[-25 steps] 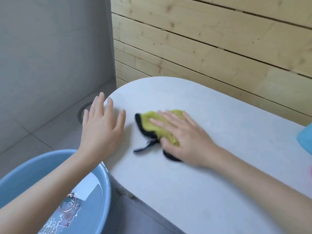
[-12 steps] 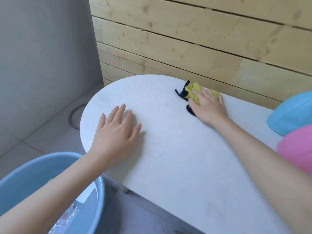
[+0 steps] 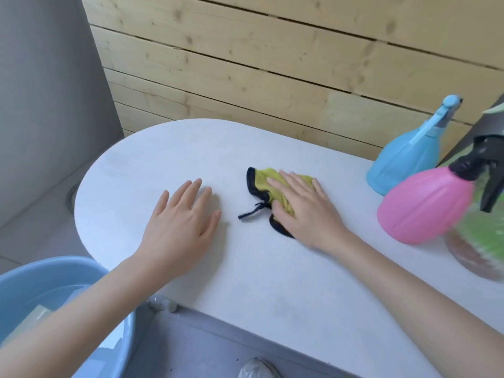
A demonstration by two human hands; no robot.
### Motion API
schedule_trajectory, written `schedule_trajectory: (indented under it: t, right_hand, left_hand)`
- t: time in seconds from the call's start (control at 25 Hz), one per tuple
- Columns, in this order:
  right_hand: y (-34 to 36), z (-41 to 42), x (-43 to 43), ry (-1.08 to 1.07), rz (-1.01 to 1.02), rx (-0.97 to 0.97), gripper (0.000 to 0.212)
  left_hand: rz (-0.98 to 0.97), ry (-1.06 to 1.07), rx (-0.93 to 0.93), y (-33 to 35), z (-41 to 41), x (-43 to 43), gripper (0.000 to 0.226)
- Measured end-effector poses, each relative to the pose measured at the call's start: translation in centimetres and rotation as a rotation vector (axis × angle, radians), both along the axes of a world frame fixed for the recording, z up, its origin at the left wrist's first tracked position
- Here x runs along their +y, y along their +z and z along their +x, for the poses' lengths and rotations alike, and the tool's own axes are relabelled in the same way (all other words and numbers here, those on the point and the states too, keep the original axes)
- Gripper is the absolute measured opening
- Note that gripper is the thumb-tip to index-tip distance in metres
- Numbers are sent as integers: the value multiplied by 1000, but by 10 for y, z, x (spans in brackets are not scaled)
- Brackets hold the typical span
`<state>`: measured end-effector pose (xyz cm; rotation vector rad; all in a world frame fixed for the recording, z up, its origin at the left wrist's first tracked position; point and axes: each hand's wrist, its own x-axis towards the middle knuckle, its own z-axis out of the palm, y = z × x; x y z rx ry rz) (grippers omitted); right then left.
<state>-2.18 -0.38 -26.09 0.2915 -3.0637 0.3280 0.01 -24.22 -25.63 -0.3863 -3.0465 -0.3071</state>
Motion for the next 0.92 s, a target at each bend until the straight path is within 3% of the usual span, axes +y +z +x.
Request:
schedule_trajectory:
  t: [0.16,0.32,0.44,0.6,0.76,0.92]
  right_hand:
    - [-5,-91,47,-384,29,-1,54]
    - [-5,-102,58,-582,39,-11,57]
    - [-3,-60,46,-556,56,21,55]
    - [-7,46,30,-430,91,57,56]
    - [-2,143,31,-296,65,23,76]
    - [-2,194,77,-399,47,15,71]
  left_hand:
    - [-23,-39,9,-1,12,5,90]
    - [-30,-56,18,4,24,8,88]
    - [-6,-53,51,10,34,9,85]
    - [1,-61,8,13,44,23,62]
    - [5,-125,-30,13,67,43,58]
    - [-9,-203,-24,11,88,52,56]
